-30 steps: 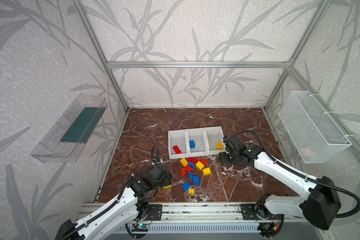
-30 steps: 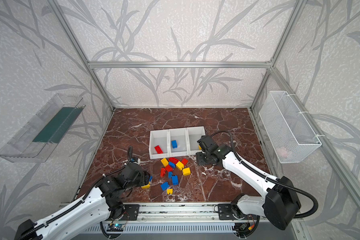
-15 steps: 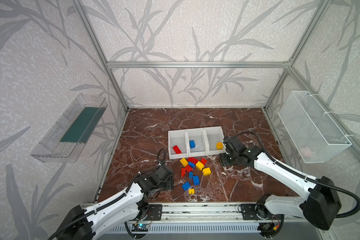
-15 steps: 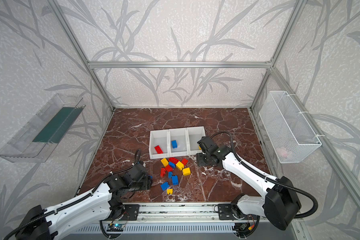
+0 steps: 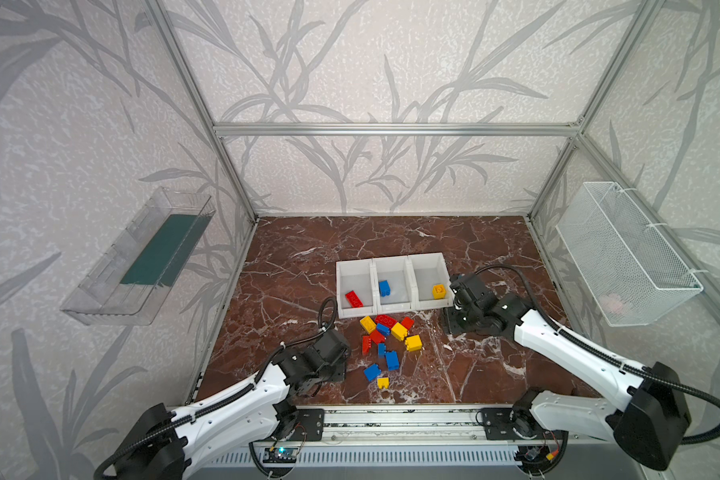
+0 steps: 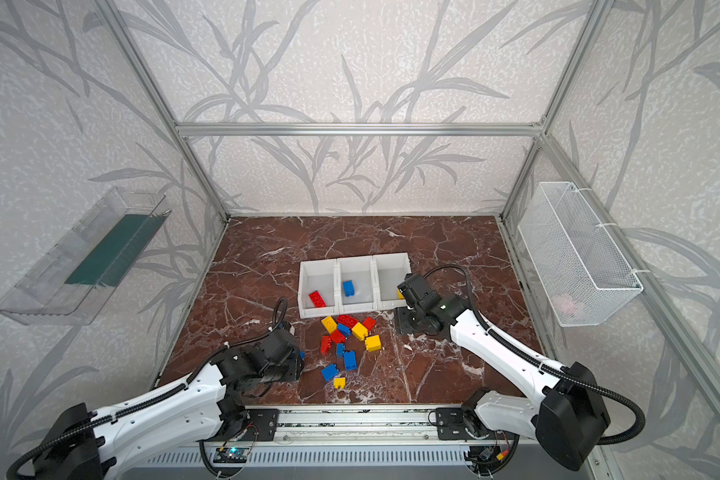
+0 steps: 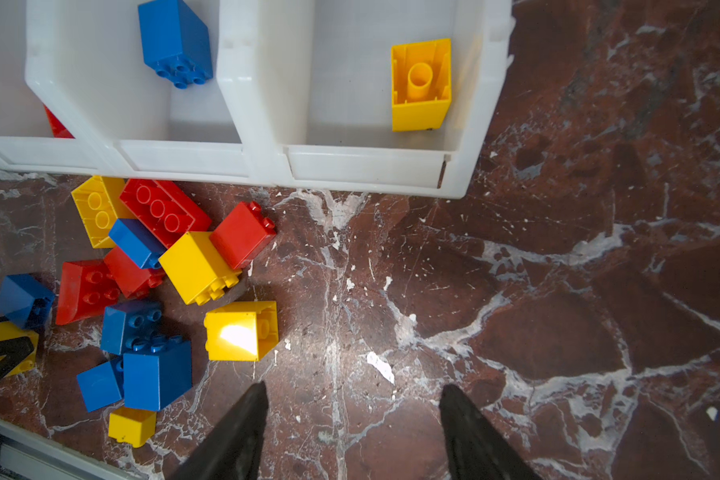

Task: Sort the legos into containers by color
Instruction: 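Grasp a yellow brick with the left gripper while the right gripper withdraws, then carry the yellow brick with the left gripper into the farthest compartment, release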

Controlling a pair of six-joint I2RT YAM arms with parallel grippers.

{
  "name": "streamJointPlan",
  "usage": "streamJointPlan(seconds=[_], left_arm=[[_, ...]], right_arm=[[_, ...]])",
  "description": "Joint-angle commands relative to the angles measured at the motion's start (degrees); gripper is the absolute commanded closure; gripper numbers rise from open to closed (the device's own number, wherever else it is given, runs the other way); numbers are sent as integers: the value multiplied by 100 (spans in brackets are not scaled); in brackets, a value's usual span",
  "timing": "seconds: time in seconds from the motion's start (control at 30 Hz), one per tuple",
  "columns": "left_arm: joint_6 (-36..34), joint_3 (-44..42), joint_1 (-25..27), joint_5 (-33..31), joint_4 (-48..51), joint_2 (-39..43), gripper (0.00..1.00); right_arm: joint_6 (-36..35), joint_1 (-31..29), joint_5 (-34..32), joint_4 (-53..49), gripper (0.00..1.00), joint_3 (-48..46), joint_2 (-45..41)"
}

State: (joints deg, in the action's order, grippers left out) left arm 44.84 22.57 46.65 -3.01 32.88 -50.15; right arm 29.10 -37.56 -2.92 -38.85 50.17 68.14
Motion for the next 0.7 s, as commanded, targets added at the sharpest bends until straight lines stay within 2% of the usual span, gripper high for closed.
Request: streamJointPlan(seconds=[0.0, 0.13, 0.3, 0.53, 0.67], left_arm=[[-337, 628, 20, -298, 104, -143, 61], [-774, 1314, 20, -336, -222, -574, 61], [-1347, 2067, 19, -46, -1207, -1441, 61], [-2284, 3953, -29, 436, -1576, -3365, 61], [-2529, 5029, -95, 640, -1474, -4420, 61]], right_arm=[[71, -33, -147, -87, 33, -105, -278], [11, -36, -177, -100, 33, -89, -381], [-92, -33, -244, -255, 33, 40, -467], [-138, -39, -291, -424, 33, 90, -687], [-106, -42, -340, -561, 33, 56, -920]])
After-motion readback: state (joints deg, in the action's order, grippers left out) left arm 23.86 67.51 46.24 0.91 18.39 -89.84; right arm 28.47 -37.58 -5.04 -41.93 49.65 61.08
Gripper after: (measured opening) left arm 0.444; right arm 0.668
